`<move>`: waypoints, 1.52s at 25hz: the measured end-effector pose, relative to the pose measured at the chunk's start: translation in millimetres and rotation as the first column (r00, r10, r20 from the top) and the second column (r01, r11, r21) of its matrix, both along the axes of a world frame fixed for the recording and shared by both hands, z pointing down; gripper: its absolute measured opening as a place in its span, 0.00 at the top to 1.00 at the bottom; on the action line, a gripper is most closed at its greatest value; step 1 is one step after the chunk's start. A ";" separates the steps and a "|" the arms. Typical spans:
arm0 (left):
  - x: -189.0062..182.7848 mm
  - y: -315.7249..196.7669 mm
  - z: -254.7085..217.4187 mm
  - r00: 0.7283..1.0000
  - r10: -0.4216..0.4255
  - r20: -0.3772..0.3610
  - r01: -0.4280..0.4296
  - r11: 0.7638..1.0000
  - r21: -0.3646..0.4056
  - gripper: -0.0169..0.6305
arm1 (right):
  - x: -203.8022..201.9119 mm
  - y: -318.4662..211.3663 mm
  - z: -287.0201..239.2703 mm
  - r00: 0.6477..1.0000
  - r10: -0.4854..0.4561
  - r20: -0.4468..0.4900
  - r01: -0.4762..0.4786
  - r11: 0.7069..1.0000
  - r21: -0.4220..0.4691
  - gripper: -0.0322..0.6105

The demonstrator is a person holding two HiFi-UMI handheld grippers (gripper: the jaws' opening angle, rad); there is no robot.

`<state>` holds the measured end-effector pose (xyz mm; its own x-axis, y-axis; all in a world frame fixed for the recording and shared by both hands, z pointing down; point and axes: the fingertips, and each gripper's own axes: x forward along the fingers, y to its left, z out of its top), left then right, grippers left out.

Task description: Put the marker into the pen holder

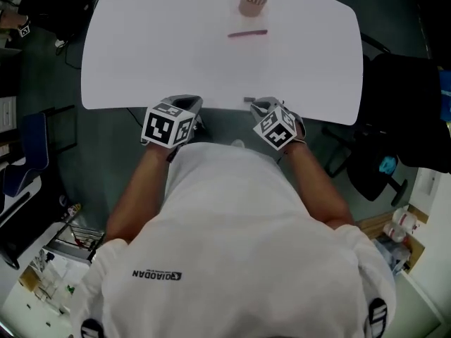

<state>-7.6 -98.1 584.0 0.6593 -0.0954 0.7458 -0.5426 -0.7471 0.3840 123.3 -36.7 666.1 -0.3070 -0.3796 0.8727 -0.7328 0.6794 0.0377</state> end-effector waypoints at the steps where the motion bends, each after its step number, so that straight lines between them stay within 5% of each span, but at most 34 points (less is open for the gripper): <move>1: -2.2 -8.0 2.6 1.000 0.000 -0.003 0.000 1.000 -0.009 0.93 | -0.2 -3.9 5.2 0.999 -0.029 -0.035 0.028 1.000 -0.013 0.88; 10: -18.0 -59.0 28.2 0.998 0.063 0.007 -0.063 0.996 -0.066 0.93 | -4.4 -18.0 42.2 0.909 -0.308 -0.281 0.264 0.947 -0.184 0.78; 19: -24.6 -84.1 37.9 0.991 0.133 -0.011 -0.133 0.987 -0.087 0.93 | -5.2 -26.8 56.1 0.881 -0.337 -0.331 0.257 0.930 -0.262 0.78; 26: -28.8 -98.3 30.0 0.984 0.174 -0.032 -0.176 0.982 -0.064 0.93 | -5.5 -32.6 50.8 0.894 -0.300 -0.332 0.212 0.938 -0.275 0.81; 38: -5.3 -103.2 23.1 0.994 0.111 -0.022 -0.112 0.993 -0.045 0.93 | 0.8 -80.2 -4.2 0.987 -0.093 -0.134 0.083 0.994 -0.077 0.81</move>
<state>-12.8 -201.3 607.0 0.6786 0.0137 0.7344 -0.4485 -0.7841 0.4291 124.1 -116.9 661.9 -0.2115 -0.2922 0.9327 -0.6615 0.7453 0.0835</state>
